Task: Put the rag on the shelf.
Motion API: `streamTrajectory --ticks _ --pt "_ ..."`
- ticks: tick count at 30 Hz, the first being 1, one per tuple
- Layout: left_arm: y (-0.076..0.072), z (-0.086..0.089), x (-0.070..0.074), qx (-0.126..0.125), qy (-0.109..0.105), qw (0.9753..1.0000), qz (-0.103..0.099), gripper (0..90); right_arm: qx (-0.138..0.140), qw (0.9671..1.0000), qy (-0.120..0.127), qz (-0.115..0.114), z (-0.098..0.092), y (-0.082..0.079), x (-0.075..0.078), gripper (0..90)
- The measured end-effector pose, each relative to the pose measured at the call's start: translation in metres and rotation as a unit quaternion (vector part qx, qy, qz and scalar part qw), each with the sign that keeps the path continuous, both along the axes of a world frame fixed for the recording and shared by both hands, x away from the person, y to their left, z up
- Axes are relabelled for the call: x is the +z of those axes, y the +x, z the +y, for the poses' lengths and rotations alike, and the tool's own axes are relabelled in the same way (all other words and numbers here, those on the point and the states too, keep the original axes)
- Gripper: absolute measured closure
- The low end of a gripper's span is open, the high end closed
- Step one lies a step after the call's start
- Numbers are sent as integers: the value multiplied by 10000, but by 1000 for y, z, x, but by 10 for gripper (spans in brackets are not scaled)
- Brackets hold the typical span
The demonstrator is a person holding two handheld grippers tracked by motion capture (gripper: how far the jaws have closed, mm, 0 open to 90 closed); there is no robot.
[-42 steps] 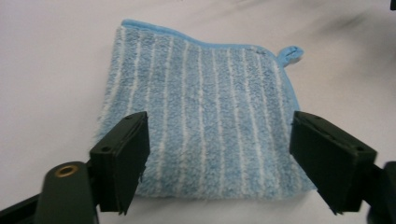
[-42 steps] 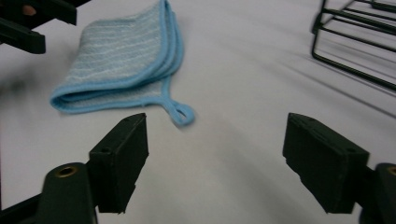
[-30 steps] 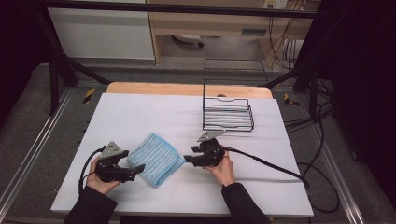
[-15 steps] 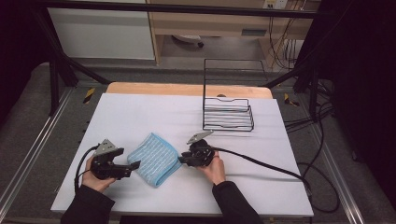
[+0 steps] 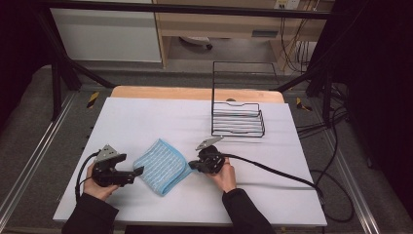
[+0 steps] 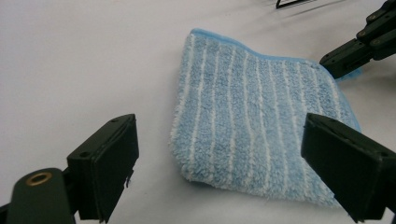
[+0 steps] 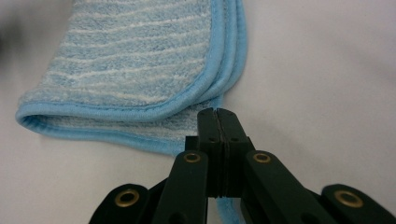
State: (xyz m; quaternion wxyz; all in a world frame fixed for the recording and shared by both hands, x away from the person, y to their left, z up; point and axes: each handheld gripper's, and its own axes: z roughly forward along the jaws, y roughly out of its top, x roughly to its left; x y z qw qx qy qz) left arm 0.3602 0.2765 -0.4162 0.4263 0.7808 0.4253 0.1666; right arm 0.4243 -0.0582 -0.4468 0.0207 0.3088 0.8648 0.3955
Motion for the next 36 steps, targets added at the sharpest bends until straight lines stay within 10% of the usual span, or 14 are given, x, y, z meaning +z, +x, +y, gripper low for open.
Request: streamTrajectory --ticks 36 --pt "0 -1 -3 12 104 9999 -36 112 -791 9966 -220 45 -103 -50 13 900"
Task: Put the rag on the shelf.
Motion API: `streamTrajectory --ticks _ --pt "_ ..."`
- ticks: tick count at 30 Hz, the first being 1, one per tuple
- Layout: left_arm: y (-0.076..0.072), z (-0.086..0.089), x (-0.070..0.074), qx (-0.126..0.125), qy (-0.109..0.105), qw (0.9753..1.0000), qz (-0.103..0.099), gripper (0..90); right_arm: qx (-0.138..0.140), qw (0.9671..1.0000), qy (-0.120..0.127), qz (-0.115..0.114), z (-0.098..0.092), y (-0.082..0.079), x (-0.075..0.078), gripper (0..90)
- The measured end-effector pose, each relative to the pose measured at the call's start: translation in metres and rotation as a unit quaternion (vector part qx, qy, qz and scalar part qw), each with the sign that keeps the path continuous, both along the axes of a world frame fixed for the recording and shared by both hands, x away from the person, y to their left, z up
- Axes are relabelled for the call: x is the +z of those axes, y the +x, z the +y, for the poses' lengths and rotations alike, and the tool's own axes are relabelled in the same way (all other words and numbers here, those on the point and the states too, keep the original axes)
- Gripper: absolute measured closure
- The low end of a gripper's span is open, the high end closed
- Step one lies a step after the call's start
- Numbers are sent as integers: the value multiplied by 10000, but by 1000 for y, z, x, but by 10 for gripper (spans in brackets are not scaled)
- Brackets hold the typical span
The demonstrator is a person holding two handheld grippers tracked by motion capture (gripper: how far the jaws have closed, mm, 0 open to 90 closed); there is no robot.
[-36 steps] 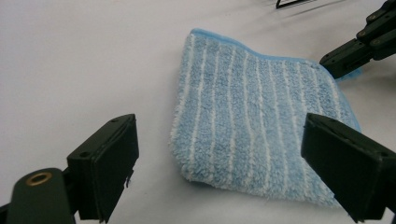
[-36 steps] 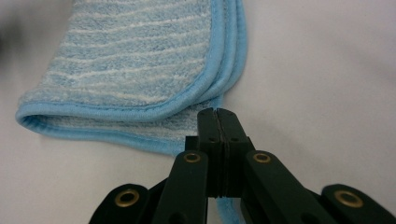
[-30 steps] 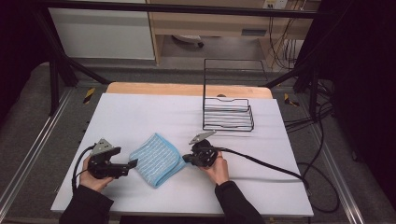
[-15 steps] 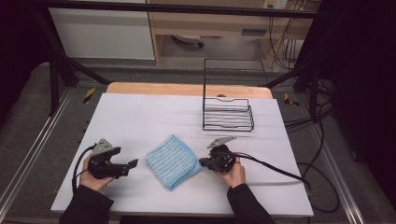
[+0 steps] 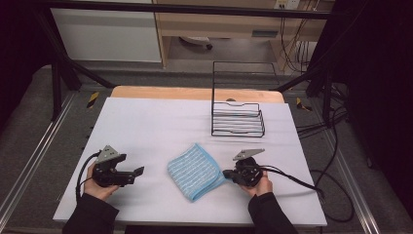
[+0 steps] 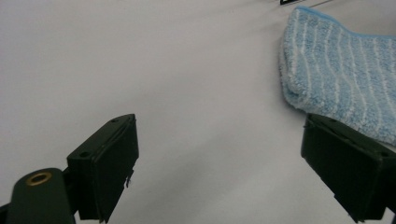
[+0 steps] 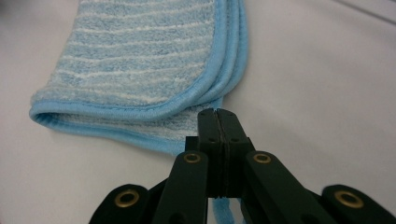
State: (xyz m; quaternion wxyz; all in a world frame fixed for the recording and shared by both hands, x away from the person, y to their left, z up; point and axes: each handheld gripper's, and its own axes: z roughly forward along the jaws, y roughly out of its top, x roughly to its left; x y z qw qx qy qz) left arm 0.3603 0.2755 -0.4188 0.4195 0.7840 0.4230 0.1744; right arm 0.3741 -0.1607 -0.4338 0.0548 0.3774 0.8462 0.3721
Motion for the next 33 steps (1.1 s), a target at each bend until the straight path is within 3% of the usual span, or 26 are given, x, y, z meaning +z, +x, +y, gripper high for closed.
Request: streamTrajectory --ticks 10,13,15,17,24,25,29,33 --pt "0 -1 -1 -25 32 10000 -31 110 -22 10000 -6 73 -11 -11 -7 898" --pt "1 -1 -2 -38 55 10000 -28 109 -31 10000 14 37 -12 -8 -7 772" --pt "1 -1 -3 -35 54 10000 -13 108 -23 9995 312 -87 -13 -3 -1 676" --pt "2 -2 -3 -29 78 10000 8 107 -80 9989 432 -160 -11 3 2 628" --pt "2 -3 -5 -76 126 9999 34 107 -44 9985 497 -217 13 34 3 559" --pt "2 -3 -5 -76 136 9999 35 107 -49 9990 419 -155 21 43 -1 556" --pt "2 -3 -5 -90 140 9999 26 107 -4 9996 270 -93 27 53 -8 559" --pt "2 -4 -5 -88 148 9998 37 107 66 9999 119 -22 27 54 -13 578"
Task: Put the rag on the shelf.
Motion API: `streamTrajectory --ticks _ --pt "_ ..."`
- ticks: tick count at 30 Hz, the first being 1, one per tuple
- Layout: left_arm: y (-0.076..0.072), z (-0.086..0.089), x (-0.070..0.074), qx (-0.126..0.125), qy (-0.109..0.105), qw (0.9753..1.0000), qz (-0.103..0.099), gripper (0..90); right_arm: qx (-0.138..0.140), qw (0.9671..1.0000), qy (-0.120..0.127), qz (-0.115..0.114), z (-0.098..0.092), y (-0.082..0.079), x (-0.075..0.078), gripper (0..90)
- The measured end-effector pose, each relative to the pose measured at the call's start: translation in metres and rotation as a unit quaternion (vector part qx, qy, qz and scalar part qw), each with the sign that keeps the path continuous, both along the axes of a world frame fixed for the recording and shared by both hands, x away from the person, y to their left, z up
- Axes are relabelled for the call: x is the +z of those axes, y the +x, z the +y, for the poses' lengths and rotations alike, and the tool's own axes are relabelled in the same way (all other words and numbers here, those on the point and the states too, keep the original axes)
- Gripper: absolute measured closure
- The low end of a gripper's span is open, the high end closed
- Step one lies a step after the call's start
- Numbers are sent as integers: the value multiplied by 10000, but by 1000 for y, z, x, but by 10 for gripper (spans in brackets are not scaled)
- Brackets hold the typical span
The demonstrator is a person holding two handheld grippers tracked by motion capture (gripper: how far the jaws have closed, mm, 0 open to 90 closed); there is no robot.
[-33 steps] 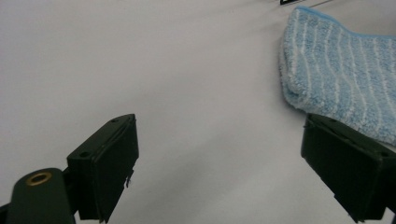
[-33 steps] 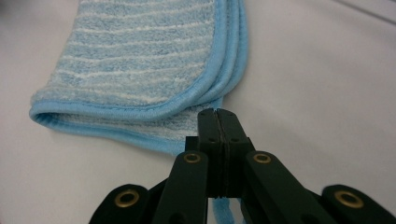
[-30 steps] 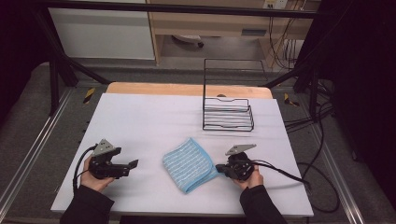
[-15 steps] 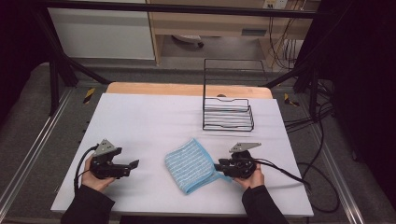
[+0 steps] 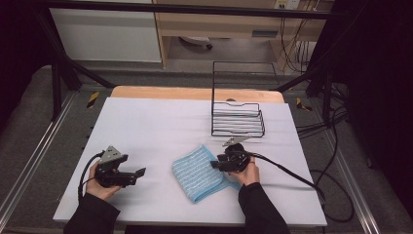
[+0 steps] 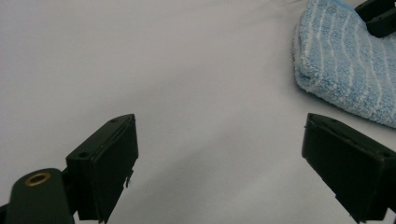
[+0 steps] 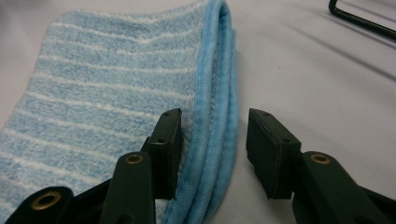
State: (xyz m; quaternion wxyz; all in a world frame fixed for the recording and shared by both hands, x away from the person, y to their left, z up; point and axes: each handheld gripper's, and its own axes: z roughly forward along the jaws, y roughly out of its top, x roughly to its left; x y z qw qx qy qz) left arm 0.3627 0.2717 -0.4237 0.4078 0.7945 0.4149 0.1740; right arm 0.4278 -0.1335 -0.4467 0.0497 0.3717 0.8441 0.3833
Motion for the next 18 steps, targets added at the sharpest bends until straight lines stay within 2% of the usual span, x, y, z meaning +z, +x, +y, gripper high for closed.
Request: streamTrajectory --ticks 2,3,11,18 --pt "0 -1 0 -1 12 10000 7 107 61 10000 -27 36 0 -1 0 606" --pt "0 -1 0 -7 11 10000 0 107 66 9999 -17 126 1 -2 -1 616" --pt "0 -2 0 -19 17 10000 8 107 -49 9993 115 361 0 -5 -2 753" --pt "-1 -2 1 -37 28 10000 0 107 -345 9988 182 287 -4 -17 1 797"
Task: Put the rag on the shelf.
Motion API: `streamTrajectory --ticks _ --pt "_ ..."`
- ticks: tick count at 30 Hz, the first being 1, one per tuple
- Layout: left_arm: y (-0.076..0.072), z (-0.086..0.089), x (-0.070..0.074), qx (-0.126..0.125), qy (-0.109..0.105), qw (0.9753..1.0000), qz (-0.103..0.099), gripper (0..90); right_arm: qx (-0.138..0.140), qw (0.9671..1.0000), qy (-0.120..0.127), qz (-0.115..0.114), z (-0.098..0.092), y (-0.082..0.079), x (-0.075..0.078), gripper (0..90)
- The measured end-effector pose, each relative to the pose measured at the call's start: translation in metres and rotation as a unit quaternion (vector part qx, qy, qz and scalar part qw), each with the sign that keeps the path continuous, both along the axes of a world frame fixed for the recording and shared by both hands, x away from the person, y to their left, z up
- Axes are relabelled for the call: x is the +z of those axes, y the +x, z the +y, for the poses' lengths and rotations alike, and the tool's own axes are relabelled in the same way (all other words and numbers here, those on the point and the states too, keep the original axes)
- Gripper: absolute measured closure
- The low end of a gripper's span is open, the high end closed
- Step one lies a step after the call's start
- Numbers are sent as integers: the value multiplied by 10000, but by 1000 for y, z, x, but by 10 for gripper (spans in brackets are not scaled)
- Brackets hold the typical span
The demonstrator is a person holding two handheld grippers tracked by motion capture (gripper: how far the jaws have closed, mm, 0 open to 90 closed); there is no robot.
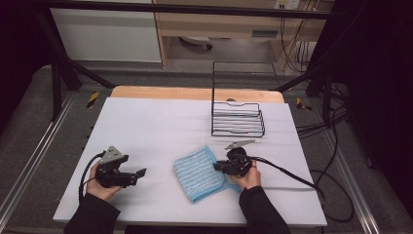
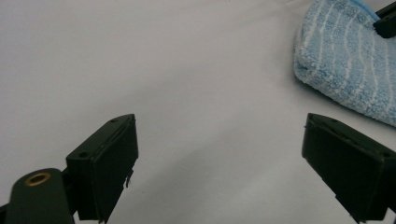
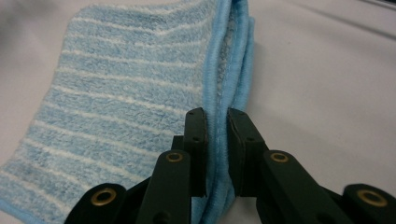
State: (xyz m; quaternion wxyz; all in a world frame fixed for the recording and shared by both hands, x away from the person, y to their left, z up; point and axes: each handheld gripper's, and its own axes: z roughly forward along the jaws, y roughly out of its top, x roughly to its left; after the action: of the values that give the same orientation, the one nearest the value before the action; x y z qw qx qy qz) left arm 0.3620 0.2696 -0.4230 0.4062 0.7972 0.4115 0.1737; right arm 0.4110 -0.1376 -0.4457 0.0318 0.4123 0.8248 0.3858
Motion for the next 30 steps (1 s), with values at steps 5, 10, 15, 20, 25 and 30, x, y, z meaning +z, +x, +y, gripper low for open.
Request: streamTrajectory --ticks 5,10,15,20,25,30 --pt "0 -1 0 -25 23 10000 3 107 -240 9997 -59 -29 -5 -10 2 799" --pt "-1 -1 0 -25 26 10000 -1 107 -521 9986 -93 -76 -9 -21 4 798" --pt "-1 -1 0 -33 38 10000 2 107 -751 9971 -76 -100 -13 -31 3 795" --pt "-1 -2 0 -31 40 10000 1 107 -899 9958 -92 -168 -14 -39 2 790" --pt "-1 -2 0 -38 53 10000 -1 107 -963 9952 -37 -188 -16 -41 1 716" --pt "0 -3 -1 -39 59 10000 14 107 -690 9958 333 -509 -22 -18 9 528"
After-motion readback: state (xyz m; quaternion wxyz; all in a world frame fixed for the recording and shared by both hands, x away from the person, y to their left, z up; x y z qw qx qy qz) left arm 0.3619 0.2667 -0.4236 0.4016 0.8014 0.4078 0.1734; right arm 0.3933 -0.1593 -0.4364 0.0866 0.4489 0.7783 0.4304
